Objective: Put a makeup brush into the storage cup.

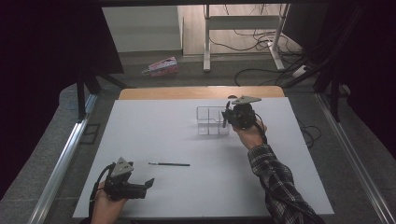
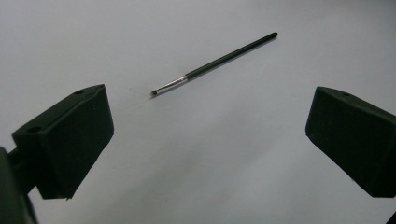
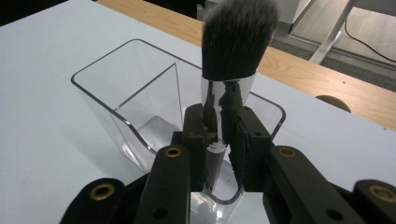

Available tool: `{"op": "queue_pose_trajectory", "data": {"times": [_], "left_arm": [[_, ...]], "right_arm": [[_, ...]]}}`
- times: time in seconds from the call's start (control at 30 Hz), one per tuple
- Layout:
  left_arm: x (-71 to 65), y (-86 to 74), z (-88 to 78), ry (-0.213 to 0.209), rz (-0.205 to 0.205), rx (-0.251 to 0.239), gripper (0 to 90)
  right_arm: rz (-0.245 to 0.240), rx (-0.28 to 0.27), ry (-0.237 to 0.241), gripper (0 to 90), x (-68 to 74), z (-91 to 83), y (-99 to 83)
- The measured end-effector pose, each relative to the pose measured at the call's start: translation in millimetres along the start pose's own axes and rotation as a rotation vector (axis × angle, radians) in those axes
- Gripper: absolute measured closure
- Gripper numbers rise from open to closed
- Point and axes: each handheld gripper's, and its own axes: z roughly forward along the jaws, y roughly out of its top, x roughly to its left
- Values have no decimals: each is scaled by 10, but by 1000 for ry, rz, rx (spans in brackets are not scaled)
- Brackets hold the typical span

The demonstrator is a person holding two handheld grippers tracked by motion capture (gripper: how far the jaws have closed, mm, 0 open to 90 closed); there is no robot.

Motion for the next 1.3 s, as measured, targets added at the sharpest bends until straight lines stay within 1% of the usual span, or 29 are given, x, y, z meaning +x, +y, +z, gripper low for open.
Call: {"op": "queue_pose_trajectory", "data": {"times": [0.03, 0.07, 0.1, 0.13, 0.23, 0.27, 0.3, 0.33, 0.4, 0.43, 0.47, 0.5, 0.53, 0.57, 0.6, 0.63, 0.7, 0.73, 0.83, 0.87, 1.07, 1.3], "left_arm": [[1, -1, 1, -1, 0, 1, 15], [1, -1, 3, 1, 0, 5, 15], [1, -1, 3, 1, 0, 5, 15], [1, -1, 3, 0, -1, 4, 15], [1, -1, 2, 1, -1, 3, 15], [3, -2, 1, 1, -4, 0, 15], [3, -2, 1, 1, -4, 0, 15], [6, -2, -1, 2, -8, -2, 14], [9, -2, -2, 1, -9, -2, 14], [11, -3, -3, 0, -11, -4, 14], [13, -3, -6, -2, -13, -7, 13], [15, -3, -8, -4, -16, -9, 13], [21, -4, -10, -6, -18, -9, 11], [25, -5, -10, -9, -22, -11, 11], [31, -6, -17, -17, -32, -23, 11], [31, -6, -17, -17, -32, -23, 12], [39, -7, -22, -27, -39, -30, 12], [44, -8, -26, -38, -45, -36, 14], [45, -8, -28, -44, -48, -40, 15], [47, -9, -29, -52, -52, -42, 17], [45, -10, -32, -61, -57, -47, 18], [47, -10, -32, -62, -60, -56, 18]], "right_arm": [[-1, 0, 3, 757, 1, 2, -4], [-4, -4, 5, 720, 3, -2, -3], [-4, -4, 5, 720, 3, -2, -3], [-3, -13, 4, 658, 1, -17, 9], [-3, -18, 10, 559, -2, -40, 39], [-9, -21, 1, 525, -2, -47, 48], [-9, -21, 1, 525, -2, -47, 48], [-9, -21, -1, 435, -6, -52, 66], [-3, -18, -12, 345, -13, -48, 79], [-3, -18, -12, 345, -13, -48, 79], [10, -27, -2, 274, -25, -42, 85], [10, -27, -2, 274, -25, -42, 85], [18, -36, -10, 174, -27, -36, 91], [18, -36, -10, 174, -27, -36, 91], [24, -26, -17, 92, -30, -18, 98], [24, -26, -17, 92, -30, -18, 98], [32, -23, -25, 45, -34, -8, 103], [19, 0, -43, 20, -30, 2, 108], [26, 0, -40, 12, -34, -5, 107], [37, 9, -42, 6, -43, -7, 108], [40, 7, -30, 0, -56, -36, 106], [48, 5, -21, 0, -61, -90, 103]]}}
